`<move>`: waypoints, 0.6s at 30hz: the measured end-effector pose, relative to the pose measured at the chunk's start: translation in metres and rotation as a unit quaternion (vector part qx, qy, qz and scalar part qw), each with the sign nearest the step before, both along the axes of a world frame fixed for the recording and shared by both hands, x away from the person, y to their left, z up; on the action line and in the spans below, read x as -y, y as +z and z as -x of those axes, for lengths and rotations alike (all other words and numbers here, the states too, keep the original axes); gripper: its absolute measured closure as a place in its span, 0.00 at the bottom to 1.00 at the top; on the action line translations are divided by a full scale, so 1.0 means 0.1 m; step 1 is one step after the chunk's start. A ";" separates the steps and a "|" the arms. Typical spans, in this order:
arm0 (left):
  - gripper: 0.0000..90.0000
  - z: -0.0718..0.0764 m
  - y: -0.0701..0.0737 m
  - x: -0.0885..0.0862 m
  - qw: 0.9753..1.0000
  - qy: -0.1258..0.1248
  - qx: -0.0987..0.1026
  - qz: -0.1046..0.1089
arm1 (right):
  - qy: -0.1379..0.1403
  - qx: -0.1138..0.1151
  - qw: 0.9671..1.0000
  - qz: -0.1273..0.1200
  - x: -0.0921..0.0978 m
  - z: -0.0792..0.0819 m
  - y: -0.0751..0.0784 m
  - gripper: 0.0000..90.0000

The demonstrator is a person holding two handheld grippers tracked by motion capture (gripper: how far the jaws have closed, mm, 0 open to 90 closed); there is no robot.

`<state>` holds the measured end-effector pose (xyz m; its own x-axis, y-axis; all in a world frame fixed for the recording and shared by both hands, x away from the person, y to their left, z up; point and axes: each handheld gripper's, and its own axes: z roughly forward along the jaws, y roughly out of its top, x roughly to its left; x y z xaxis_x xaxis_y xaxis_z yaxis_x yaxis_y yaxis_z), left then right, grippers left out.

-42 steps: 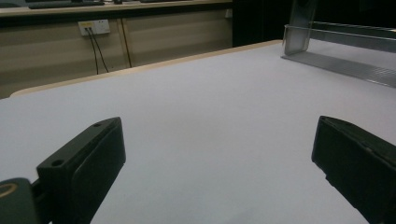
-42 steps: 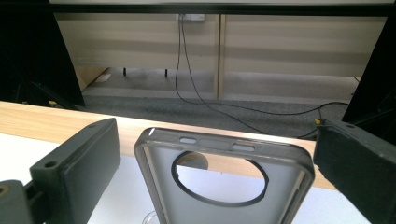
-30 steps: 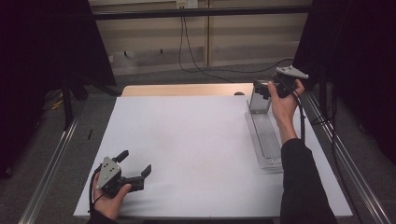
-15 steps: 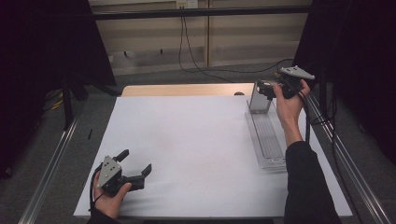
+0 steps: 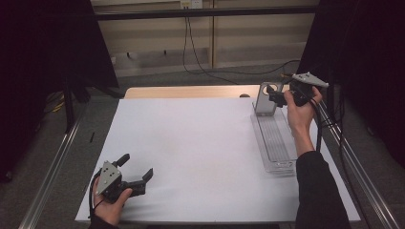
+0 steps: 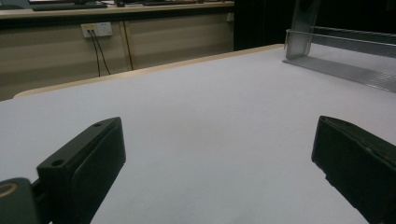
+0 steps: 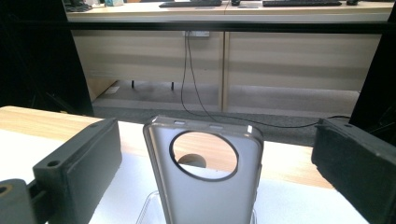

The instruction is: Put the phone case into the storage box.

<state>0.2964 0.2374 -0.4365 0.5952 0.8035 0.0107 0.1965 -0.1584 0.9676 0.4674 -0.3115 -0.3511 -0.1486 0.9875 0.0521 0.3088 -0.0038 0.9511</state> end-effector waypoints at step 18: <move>0.03 0.02 0.01 -0.02 1.000 0.008 -0.001 0.006 | 0.037 0.017 0.999 -0.007 0.00 0.25 -0.07 0.01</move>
<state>0.2949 0.2392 -0.4357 0.5824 0.8129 0.0003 0.2000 -0.1437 0.9692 0.4419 -0.3118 -0.3584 -0.2223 0.9731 0.0605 0.2758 0.0033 0.9612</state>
